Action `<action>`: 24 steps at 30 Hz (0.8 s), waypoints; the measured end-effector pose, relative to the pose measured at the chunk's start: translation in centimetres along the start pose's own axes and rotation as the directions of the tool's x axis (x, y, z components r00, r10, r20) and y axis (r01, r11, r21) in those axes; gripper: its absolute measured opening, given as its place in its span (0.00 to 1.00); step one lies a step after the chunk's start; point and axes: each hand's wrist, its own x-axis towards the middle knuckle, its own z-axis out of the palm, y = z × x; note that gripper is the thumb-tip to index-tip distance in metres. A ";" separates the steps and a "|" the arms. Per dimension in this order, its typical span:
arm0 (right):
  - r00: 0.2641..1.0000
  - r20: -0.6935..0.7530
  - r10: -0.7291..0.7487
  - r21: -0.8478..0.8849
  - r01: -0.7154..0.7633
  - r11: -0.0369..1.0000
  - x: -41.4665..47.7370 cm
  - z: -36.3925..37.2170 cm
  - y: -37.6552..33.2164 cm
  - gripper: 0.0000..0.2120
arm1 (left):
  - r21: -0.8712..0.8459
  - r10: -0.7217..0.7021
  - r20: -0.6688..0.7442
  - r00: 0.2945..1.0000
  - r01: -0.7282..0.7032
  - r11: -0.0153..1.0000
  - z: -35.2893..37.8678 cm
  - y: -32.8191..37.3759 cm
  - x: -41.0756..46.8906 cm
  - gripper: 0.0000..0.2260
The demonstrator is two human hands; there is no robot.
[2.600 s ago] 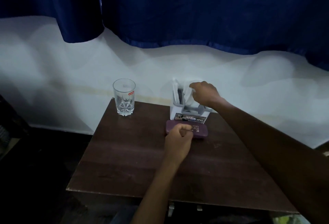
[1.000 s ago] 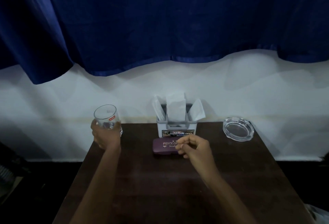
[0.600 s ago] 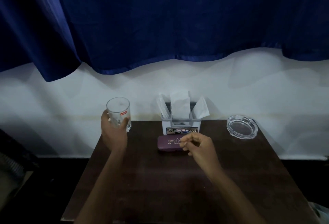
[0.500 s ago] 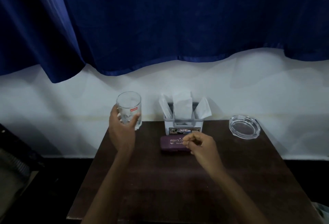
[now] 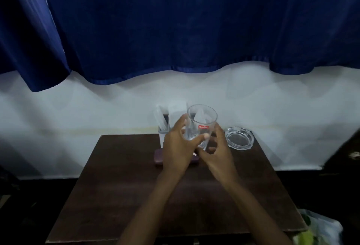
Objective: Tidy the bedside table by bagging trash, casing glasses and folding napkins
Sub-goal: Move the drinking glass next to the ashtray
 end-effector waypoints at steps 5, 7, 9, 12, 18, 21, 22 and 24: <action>0.994 -0.106 -0.003 -0.031 0.000 1.000 -0.1 -2.6 0.2 0.31 | -0.061 -0.019 0.089 0.996 0.024 0.998 3.0 0.6 -1.4 0.31; 0.990 -0.143 -0.012 -0.043 0.005 0.999 0.1 -3.5 0.6 0.31 | -0.079 -0.012 0.165 0.986 0.026 0.997 3.4 1.0 -1.4 0.31; 0.985 -0.172 0.001 -0.071 -0.013 0.997 0.5 -4.1 1.3 0.32 | -0.073 -0.004 0.282 0.959 0.026 0.997 3.5 0.9 -1.1 0.32; 0.968 -0.249 0.036 -0.102 -0.064 0.993 1.9 -4.9 2.6 0.35 | 0.005 0.002 0.363 0.932 -0.005 1.000 3.3 0.5 -1.1 0.27; 0.873 -0.487 0.033 -0.183 -0.139 0.973 5.6 -6.0 5.4 0.34 | 0.030 -0.014 0.310 0.951 0.005 1.000 3.4 -1.5 0.2 0.07; 0.841 -0.540 0.035 -0.193 -0.164 0.967 7.6 -6.3 6.4 0.35 | 0.044 0.009 0.340 0.940 -0.025 0.999 3.3 -2.2 0.7 0.08; 0.837 -0.546 0.042 -0.189 -0.172 0.967 8.2 -6.4 6.6 0.35 | 0.063 0.010 0.351 0.936 -0.034 0.997 3.2 -2.5 0.8 0.08; 0.835 -0.547 0.058 -0.189 -0.190 0.963 9.1 -6.5 7.2 0.35 | 0.104 0.004 0.376 0.927 -0.047 0.993 3.0 -3.3 1.2 0.09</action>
